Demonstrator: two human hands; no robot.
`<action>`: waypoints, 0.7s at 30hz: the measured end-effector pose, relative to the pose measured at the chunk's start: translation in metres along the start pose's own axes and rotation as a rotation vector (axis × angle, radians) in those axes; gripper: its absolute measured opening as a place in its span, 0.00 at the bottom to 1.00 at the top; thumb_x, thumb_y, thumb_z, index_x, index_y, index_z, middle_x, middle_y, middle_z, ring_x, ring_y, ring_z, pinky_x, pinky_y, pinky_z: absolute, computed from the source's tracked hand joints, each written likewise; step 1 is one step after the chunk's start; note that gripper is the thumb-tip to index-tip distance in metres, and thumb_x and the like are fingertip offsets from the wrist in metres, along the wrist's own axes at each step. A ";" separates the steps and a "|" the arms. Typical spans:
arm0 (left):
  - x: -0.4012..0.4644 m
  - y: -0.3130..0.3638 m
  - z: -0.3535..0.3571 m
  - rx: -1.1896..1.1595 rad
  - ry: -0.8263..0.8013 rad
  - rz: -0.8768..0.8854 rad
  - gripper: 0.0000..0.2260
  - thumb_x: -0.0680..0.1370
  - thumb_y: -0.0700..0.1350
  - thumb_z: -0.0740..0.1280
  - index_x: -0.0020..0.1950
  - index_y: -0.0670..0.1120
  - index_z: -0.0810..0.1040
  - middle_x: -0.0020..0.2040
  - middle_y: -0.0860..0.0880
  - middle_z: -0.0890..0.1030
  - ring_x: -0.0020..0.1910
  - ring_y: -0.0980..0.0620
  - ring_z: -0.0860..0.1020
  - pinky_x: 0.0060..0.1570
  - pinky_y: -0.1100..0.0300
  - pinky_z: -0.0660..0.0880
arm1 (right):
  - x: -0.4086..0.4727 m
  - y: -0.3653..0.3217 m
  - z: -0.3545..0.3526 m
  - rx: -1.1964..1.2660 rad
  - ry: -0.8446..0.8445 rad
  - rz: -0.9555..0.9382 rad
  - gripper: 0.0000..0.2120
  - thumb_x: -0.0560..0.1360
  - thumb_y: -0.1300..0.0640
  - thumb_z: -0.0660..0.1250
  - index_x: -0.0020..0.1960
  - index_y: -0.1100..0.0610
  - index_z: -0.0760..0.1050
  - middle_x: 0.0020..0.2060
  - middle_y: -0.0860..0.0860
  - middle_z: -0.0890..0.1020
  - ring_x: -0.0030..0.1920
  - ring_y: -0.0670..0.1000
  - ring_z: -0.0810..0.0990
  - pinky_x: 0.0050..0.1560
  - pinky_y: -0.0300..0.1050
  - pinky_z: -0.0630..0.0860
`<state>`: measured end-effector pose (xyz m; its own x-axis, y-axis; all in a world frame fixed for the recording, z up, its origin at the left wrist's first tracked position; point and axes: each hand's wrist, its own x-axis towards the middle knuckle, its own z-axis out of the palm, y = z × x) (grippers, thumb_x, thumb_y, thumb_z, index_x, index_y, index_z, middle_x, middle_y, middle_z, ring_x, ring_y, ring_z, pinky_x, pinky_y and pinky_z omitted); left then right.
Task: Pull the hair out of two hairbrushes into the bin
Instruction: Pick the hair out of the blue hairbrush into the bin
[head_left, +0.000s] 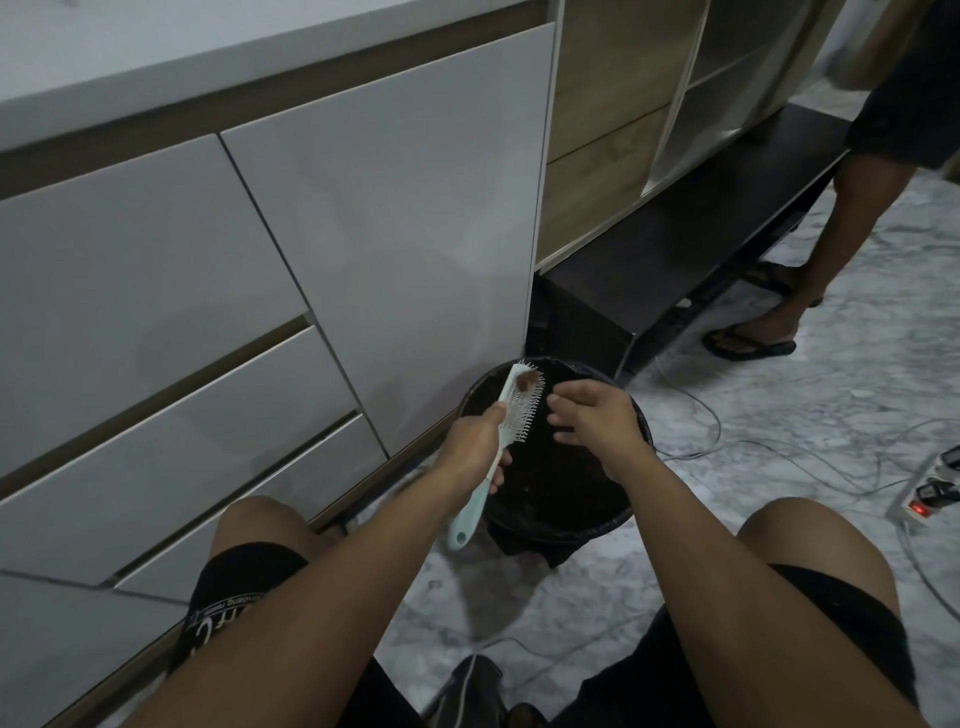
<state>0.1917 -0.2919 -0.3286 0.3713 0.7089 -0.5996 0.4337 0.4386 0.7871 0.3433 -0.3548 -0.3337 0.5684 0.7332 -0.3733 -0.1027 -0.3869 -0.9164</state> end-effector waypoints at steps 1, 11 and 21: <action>-0.001 0.000 0.001 -0.001 -0.012 -0.006 0.21 0.81 0.56 0.57 0.54 0.39 0.77 0.33 0.43 0.77 0.23 0.49 0.72 0.25 0.59 0.68 | -0.004 -0.006 0.001 0.031 -0.016 -0.040 0.13 0.75 0.60 0.71 0.60 0.61 0.78 0.50 0.53 0.84 0.47 0.51 0.84 0.45 0.47 0.84; -0.011 -0.005 0.011 0.103 -0.010 0.092 0.20 0.80 0.56 0.61 0.52 0.40 0.79 0.34 0.43 0.77 0.24 0.48 0.72 0.28 0.58 0.69 | -0.019 -0.014 0.007 -0.308 0.079 -0.325 0.11 0.72 0.59 0.75 0.54 0.55 0.84 0.48 0.48 0.85 0.45 0.45 0.84 0.49 0.48 0.84; -0.007 -0.011 -0.003 0.103 0.035 0.077 0.22 0.79 0.57 0.61 0.56 0.38 0.78 0.34 0.44 0.77 0.23 0.50 0.71 0.29 0.59 0.68 | -0.012 -0.016 -0.009 -0.199 0.362 -0.195 0.08 0.72 0.61 0.72 0.40 0.48 0.82 0.38 0.52 0.86 0.42 0.53 0.86 0.51 0.54 0.83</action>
<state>0.1816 -0.3005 -0.3328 0.3788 0.7577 -0.5314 0.4880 0.3244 0.8103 0.3453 -0.3629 -0.3135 0.8139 0.5740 -0.0899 0.1727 -0.3869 -0.9058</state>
